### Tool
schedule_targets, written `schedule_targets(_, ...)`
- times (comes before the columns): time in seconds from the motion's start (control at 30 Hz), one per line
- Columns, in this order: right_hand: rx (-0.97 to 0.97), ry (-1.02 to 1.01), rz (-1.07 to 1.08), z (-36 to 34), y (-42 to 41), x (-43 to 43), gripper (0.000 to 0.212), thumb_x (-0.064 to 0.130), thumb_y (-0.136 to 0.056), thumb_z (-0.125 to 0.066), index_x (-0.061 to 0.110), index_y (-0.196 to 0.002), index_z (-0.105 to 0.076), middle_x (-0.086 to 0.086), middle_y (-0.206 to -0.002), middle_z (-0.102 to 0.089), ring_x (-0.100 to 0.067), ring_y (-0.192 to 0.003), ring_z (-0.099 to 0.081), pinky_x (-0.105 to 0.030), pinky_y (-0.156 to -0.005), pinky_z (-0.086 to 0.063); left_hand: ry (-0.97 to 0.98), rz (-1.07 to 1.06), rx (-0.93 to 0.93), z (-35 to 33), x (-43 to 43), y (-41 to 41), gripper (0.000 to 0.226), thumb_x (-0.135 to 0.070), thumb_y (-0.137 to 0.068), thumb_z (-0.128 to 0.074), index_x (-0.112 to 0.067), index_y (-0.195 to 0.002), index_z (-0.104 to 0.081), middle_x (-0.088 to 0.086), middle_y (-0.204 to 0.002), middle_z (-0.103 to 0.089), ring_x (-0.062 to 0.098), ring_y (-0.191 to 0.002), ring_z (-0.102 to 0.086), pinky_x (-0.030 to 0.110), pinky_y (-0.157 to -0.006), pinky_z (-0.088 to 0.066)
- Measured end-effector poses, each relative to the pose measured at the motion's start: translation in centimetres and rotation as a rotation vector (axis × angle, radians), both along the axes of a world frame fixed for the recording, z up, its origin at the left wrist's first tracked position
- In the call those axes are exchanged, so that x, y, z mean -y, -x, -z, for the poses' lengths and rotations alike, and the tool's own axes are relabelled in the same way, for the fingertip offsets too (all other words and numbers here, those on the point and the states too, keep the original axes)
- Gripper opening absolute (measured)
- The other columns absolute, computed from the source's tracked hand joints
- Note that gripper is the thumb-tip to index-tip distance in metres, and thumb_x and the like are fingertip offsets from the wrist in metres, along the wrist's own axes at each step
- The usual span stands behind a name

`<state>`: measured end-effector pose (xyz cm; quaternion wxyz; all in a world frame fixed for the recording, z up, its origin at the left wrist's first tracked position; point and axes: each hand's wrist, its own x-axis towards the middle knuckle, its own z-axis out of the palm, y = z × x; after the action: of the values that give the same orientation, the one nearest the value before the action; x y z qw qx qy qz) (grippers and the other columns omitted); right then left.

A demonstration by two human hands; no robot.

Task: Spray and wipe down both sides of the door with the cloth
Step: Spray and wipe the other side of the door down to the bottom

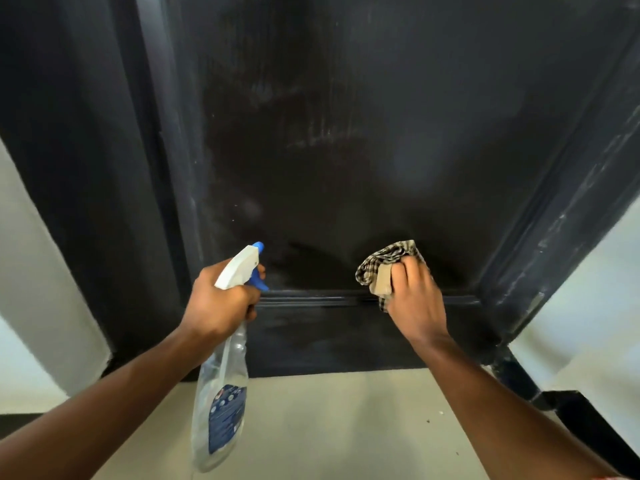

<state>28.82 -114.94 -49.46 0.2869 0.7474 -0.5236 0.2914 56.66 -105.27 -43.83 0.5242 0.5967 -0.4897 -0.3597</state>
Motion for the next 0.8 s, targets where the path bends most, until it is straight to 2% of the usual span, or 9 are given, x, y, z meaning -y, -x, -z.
schedule_targets(0.13, 0.182, -0.098, 0.146, -1.2, 2.0, -0.6, 0.056, 0.001, -0.054, -0.081, 0.007, -0.103, -0.053, -0.018, -0.112, -0.058, -0.036, -0.094, -0.061, -0.043, -0.081, -0.055, 0.014, 0.054, -0.012, 0.5, 1.0, 2.6, 0.031, 0.014, -0.078, -0.059, -0.010, -0.096, -0.067, 0.016, -0.080, -0.061, 0.019, -0.060, -0.056, 0.018, -0.044, -0.045)
schedule_targets(0.2, 0.212, -0.107, 0.164, -1.2, 3.0, -1.0, 0.060, 0.002, -0.055, -0.082, 0.009, -0.106, -0.052, -0.016, -0.116, -0.058, -0.035, -0.096, -0.061, -0.042, -0.083, -0.055, 0.014, 0.108, -0.006, 0.8, 1.8, 4.8, 0.030, 0.014, -0.078, -0.059, -0.010, -0.094, -0.067, 0.016, -0.079, -0.061, 0.019, -0.060, -0.056, 0.018, -0.044, -0.045)
schedule_targets(0.37, 0.154, -0.122, 0.179, 0.4, 7.0, -2.2, 0.065, 0.004, -0.052, -0.087, 0.007, -0.109, -0.058, -0.013, -0.110, -0.062, -0.031, -0.091, -0.065, -0.039, -0.076, -0.057, 0.042, 0.274, 0.001, 1.5, 3.4, 11.7, 0.033, 0.015, -0.076, -0.059, -0.013, -0.093, -0.069, 0.013, -0.078, -0.061, 0.018, -0.057, -0.056, 0.017, -0.046, -0.045)
schedule_targets(0.47, 0.085, -0.164, 0.211, 1.9, 10.9, -2.9, 0.064, 0.008, -0.051, -0.090, 0.007, -0.109, -0.063, -0.012, -0.111, -0.064, -0.029, -0.095, -0.065, -0.037, -0.080, -0.057, 0.039, 0.356, -0.004, 2.3, 3.8, 15.7, 0.036, 0.016, -0.074, -0.058, -0.015, -0.089, -0.069, 0.012, -0.070, -0.060, 0.011, -0.051, -0.054, 0.019, -0.045, -0.044)
schedule_targets(0.57, -0.004, -0.182, 0.227, 2.8, 15.7, -2.5, 0.063, 0.011, -0.048, -0.093, 0.008, -0.105, -0.068, -0.011, -0.108, -0.067, -0.029, -0.096, -0.066, -0.038, -0.083, -0.056, 0.034, 0.393, -0.025, 3.1, 4.6, 19.5, 0.037, 0.017, -0.070, -0.057, -0.014, -0.084, -0.070, 0.015, -0.072, -0.064, 0.011, -0.049, -0.052, 0.024, -0.046, -0.045)
schedule_targets(0.67, -0.066, -0.082, 0.219, 2.2, 19.5, 0.3, 0.053, 0.005, -0.056, -0.088, 0.009, -0.103, -0.063, -0.013, -0.108, -0.065, -0.030, -0.096, -0.060, -0.040, -0.084, -0.055, 0.019, 0.396, -0.068, 3.6, 6.1, 23.0, 0.038, 0.017, -0.070, -0.057, -0.016, -0.084, -0.070, 0.012, -0.071, -0.066, 0.011, -0.047, -0.053, 0.023, -0.045, -0.044)
schedule_targets(0.8, 0.079, 0.240, 0.153, -2.5, 22.8, 5.2, 0.042, -0.003, -0.069, -0.070, 0.009, -0.103, -0.049, -0.018, -0.110, -0.058, -0.030, -0.099, -0.046, -0.038, -0.085, -0.046, -0.001, 0.401, -0.091, 3.6, 8.2, 26.3, 0.040, 0.017, -0.070, -0.057, -0.016, -0.087, -0.071, -0.002, -0.067, -0.066, 0.012, -0.046, -0.053, 0.021, -0.045, -0.044)
